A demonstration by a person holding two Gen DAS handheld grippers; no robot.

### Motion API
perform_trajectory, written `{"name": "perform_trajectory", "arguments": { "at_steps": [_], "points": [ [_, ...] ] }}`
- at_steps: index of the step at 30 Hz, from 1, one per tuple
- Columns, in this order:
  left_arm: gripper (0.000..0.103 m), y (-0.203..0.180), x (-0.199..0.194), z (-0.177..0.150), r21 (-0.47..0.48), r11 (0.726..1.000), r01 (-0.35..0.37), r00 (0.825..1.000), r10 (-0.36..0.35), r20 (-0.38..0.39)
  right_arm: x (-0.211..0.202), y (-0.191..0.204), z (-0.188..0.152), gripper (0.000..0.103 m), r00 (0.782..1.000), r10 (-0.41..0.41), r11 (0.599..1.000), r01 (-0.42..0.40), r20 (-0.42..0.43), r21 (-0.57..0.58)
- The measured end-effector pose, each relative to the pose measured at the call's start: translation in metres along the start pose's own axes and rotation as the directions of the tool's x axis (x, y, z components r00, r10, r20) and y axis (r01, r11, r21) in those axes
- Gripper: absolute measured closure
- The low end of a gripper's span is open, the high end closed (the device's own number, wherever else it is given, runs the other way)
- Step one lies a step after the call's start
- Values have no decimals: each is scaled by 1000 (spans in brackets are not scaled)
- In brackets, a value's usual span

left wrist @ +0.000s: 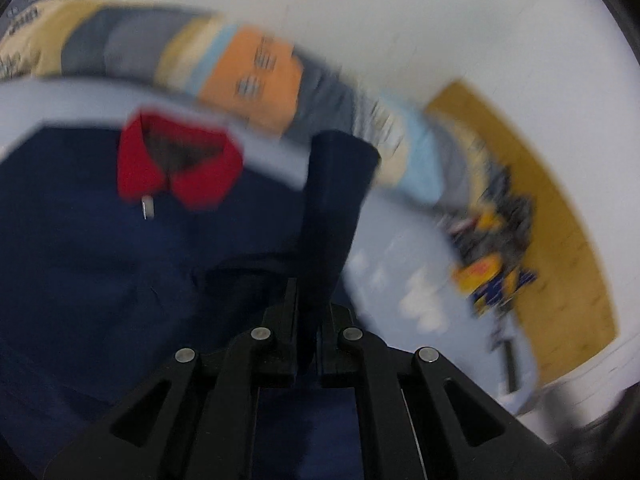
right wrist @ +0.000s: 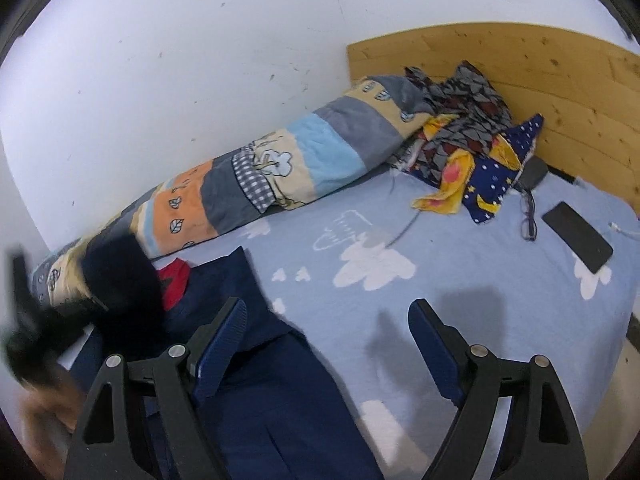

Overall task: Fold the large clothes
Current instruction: 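Fold the held sleeve across the jacket body and open the left gripper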

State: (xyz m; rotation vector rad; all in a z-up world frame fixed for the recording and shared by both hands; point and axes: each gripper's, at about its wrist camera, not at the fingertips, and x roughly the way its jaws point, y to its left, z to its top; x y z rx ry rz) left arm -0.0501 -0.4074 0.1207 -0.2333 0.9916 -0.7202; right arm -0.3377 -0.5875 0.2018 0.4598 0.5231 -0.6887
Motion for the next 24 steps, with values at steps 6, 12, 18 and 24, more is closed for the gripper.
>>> {"name": "perform_trajectory", "arguments": {
  "at_steps": [6,12,18,24],
  "points": [
    [67,-18,42,-45,41,999,-29,994,33,-102,2,-6,3,18,1000,-7,1000,7,-3,6],
    [29,-54,9,-59,208,976,71,984,-35,-176,3,-9,4,18,1000,14,999,-13,-15,31],
    [26,26,-38,-31,155,979,-134,989,142,-41,4,-5,2,18,999,32,999,-32,-35,20],
    [26,161,-57,-29,-20,899,-438,898,437,-44,16,-3,-2,18,994,54,998,-51,-98,28]
  ]
}}
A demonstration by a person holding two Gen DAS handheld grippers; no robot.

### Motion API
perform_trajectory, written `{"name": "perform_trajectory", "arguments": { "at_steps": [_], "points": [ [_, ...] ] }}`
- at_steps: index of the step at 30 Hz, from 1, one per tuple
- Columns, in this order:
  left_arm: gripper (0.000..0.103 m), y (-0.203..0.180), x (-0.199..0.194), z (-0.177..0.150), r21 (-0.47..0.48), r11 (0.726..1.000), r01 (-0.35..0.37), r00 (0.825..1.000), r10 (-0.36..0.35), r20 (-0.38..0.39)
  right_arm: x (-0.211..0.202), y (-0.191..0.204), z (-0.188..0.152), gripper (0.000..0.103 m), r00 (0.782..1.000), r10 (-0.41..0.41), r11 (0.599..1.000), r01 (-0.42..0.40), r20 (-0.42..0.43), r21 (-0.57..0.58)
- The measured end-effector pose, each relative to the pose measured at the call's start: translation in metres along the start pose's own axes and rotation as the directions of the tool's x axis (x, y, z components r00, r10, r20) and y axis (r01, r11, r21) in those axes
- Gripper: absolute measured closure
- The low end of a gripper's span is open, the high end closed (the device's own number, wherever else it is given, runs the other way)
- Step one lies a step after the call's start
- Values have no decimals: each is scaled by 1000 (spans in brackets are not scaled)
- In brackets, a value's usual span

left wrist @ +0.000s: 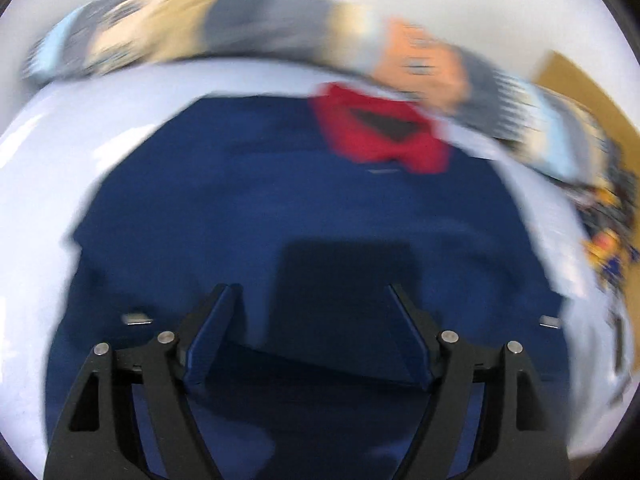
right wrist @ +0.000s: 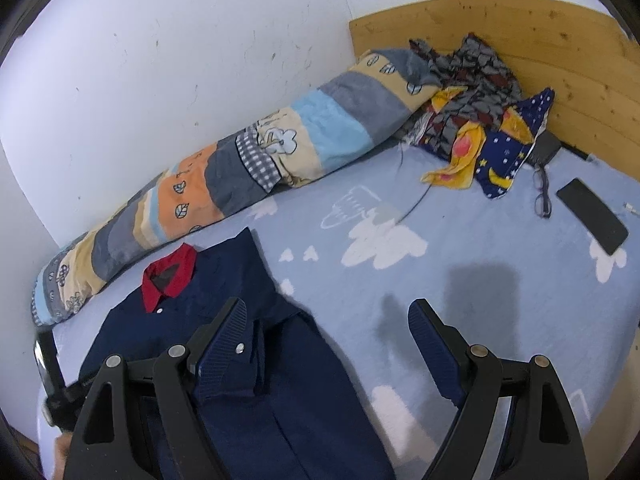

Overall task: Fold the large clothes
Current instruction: 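Fold the held sleeve across the jacket body and open the left gripper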

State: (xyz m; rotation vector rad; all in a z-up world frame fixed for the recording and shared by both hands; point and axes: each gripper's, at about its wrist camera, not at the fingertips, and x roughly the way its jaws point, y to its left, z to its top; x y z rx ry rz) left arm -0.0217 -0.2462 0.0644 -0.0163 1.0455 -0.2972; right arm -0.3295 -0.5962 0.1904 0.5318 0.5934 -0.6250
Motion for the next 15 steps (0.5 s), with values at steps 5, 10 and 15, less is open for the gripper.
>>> {"name": "perform_trajectory", "arguments": {
  "at_steps": [5,10,15],
  "points": [
    [23,29,10,-20,-15,1000,-3,999,2,-53,8,7,-4,18,999,24,1000,-25,-38,-14],
    [23,8,-42,-57,55,994,93,995,-95,30,20,24,-14,18,991,70,994,-79,-115,-78],
    [23,-9,-111,-121,189,977,97,987,-119,109,16,56,-33,18,990,82,963,-109,-118,-247]
  ]
}}
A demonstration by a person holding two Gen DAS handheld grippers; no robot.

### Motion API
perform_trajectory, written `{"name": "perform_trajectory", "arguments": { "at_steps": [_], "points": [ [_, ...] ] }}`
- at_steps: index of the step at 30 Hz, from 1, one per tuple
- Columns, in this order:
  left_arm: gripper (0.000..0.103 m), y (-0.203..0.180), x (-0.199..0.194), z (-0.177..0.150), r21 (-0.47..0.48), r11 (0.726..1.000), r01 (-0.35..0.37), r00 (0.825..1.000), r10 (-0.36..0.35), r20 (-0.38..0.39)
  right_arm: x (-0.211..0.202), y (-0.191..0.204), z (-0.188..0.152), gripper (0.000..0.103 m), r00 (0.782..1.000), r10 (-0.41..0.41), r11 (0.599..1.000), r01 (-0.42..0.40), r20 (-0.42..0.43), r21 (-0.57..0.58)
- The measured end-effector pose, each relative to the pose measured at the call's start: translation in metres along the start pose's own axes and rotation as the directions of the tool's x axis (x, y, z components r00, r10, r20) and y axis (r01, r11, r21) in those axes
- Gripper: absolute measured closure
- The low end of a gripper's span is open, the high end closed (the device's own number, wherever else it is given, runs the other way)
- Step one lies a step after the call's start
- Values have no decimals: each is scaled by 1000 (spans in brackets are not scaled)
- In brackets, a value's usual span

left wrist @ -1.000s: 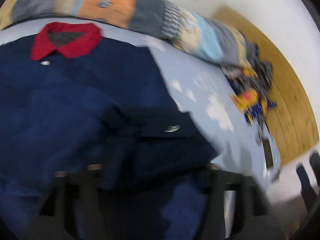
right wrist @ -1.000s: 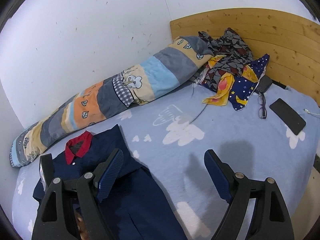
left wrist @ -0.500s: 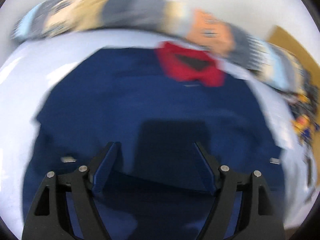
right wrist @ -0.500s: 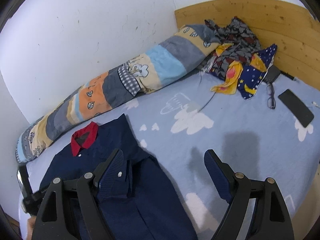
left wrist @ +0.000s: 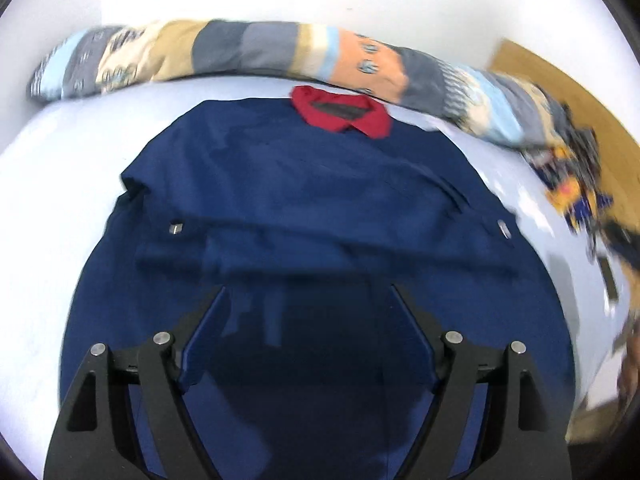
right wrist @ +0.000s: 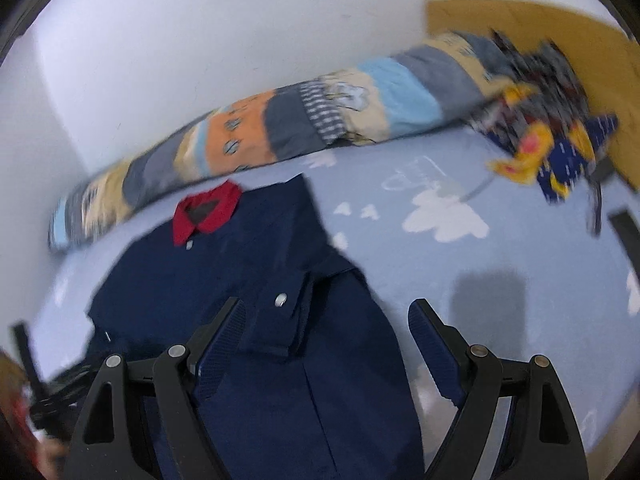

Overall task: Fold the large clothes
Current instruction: 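Fold the held sleeve across the jacket body and open the left gripper, then grasp the jacket hem side with the right gripper and fold it inward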

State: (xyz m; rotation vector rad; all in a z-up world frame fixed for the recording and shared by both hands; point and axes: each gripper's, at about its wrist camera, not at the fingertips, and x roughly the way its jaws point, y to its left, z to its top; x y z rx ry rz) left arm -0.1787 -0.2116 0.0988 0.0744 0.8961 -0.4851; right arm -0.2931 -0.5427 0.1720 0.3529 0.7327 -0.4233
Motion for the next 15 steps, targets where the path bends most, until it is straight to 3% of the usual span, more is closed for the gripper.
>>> {"name": "perform_trajectory", "arguments": {
  "at_steps": [4,8,11,15],
  "points": [
    [22,-16,-34,-50,102,993,-60,998,60,9,-4,44,-31,18,999,-38,978,37,-3,-207],
    [22,-12,-46,-93,107,989,-103,994,107,-35,-12,81,-70,18,999,-18,937,2,-43,-349],
    [22,-5,-45,-114,52,990,-128,990,131,-54,-20,100,-99,18,998,-7,917,-18,-60,-400],
    [20,8,-35,-134,26,981,-192,978,193,-78,-17,110,-140,18,988,-8,926,-52,-155,-375]
  ]
}}
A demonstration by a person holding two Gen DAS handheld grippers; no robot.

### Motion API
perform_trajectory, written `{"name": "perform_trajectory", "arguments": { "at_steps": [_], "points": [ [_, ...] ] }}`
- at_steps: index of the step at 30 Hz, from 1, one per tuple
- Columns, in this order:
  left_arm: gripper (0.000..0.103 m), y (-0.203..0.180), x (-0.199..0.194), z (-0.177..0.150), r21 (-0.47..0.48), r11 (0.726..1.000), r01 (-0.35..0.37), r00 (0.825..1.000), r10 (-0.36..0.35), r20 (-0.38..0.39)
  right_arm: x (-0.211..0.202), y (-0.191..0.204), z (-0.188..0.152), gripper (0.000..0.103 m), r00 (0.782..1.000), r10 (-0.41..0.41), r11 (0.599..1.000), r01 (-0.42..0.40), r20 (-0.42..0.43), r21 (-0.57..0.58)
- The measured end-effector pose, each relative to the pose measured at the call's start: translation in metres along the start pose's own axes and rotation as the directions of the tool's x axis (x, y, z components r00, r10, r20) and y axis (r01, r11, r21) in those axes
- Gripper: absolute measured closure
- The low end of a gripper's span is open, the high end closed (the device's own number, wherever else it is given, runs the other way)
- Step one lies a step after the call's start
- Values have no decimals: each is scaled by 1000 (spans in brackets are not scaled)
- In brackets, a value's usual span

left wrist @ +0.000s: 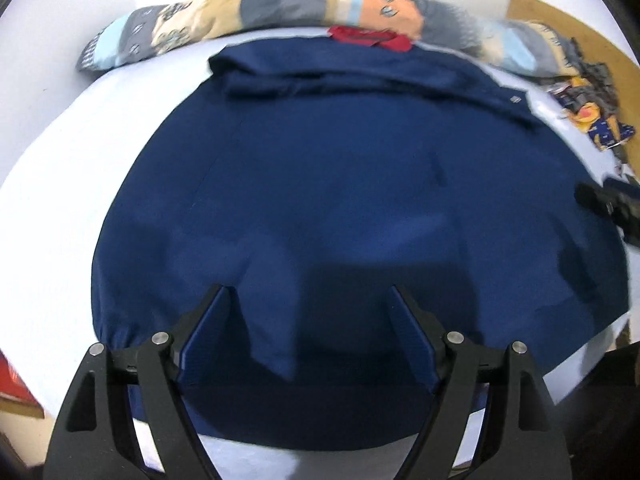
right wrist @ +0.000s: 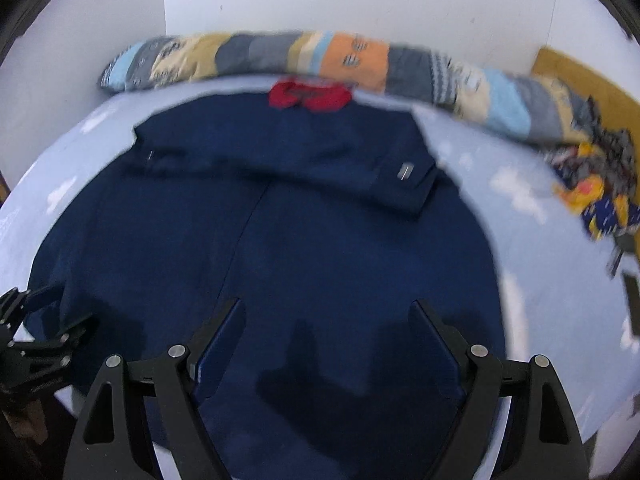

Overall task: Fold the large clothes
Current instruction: 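Grasp the jacket hem side with the right gripper and fold it inward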

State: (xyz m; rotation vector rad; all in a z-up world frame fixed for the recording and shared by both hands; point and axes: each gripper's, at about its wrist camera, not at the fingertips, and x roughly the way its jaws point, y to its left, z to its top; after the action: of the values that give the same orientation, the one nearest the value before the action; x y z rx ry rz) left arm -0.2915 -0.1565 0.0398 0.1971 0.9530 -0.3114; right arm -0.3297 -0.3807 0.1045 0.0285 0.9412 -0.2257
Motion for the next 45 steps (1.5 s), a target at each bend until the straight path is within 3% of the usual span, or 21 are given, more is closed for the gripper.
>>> {"name": "perform_trajectory", "arguments": {
  "at_steps": [4,7,11,14,16,24,31,38,41,44,45],
  "points": [
    [14,-5,-1,-7,32,999,-19,1000,18,26,18,13,-26,19,996,-30,999,31,-79,10],
    [0,-9,1,-13,51,998,-23,999,21,31,33,21,-44,18,990,-54,999,54,-127,-7],
    [0,-12,4,-17,67,997,-41,998,37,58,31,22,-54,11,993,-82,996,83,-86,11],
    [0,-12,5,-18,63,997,-38,997,34,64,34,11,-58,1,993,-73,994,80,-92,72],
    [0,-11,5,-19,59,998,-39,996,34,79,34,6,-62,1,996,-43,993,52,-81,105],
    [0,-15,6,-21,43,997,-57,995,54,80,25,9,-75,1,998,-65,993,63,26,98],
    [0,-17,6,-22,42,996,-74,994,71,87,30,10,-69,1,998,-68,993,67,6,98],
    [0,-20,3,-23,60,994,-86,990,79,115,28,9,-75,1,994,-59,994,50,91,97],
    [0,-20,2,-23,61,994,-89,991,82,110,28,0,-72,0,997,-9,998,4,72,70],
    [0,-20,-1,-21,69,993,-99,990,91,107,24,-12,-70,2,998,-40,995,36,39,97],
    [0,-20,-3,-21,77,992,-104,989,95,110,19,-16,-68,7,998,-34,994,29,47,110]
  ]
}}
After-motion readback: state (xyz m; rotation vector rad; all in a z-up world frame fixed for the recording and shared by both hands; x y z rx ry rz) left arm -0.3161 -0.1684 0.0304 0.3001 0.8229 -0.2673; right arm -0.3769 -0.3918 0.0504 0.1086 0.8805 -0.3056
